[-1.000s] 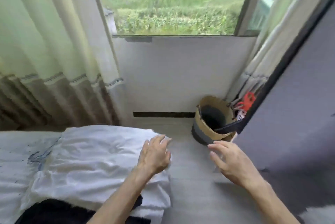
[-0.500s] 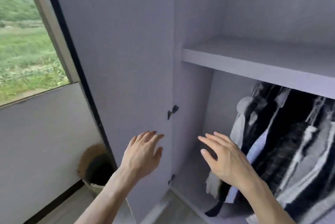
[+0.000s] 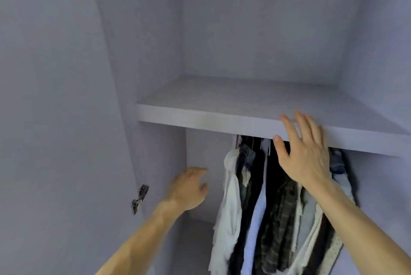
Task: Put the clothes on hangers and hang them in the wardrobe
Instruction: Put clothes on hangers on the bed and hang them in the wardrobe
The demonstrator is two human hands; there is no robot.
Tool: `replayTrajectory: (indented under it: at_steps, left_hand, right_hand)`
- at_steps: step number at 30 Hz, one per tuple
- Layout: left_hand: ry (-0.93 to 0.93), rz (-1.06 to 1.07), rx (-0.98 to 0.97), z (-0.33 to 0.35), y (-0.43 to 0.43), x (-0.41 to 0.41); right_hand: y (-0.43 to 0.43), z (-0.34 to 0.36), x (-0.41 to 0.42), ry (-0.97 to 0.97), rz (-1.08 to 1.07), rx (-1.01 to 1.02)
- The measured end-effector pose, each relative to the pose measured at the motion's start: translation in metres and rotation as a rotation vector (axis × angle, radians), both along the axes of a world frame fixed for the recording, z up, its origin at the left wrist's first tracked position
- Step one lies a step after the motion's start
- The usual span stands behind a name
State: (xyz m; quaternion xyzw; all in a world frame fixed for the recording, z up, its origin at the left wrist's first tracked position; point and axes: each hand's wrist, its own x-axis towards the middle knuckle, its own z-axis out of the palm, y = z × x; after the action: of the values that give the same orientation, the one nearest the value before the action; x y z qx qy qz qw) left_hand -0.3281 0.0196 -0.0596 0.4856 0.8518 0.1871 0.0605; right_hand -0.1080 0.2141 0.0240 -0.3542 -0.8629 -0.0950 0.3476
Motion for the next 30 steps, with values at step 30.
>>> replayTrajectory:
  at_steps: [30]
  left_hand:
    - [-0.576,0.218,0.265,-0.038,0.192,-0.016]
  right_hand:
    - [0.093,-0.04,-0.039,0.262,-0.184,0.465]
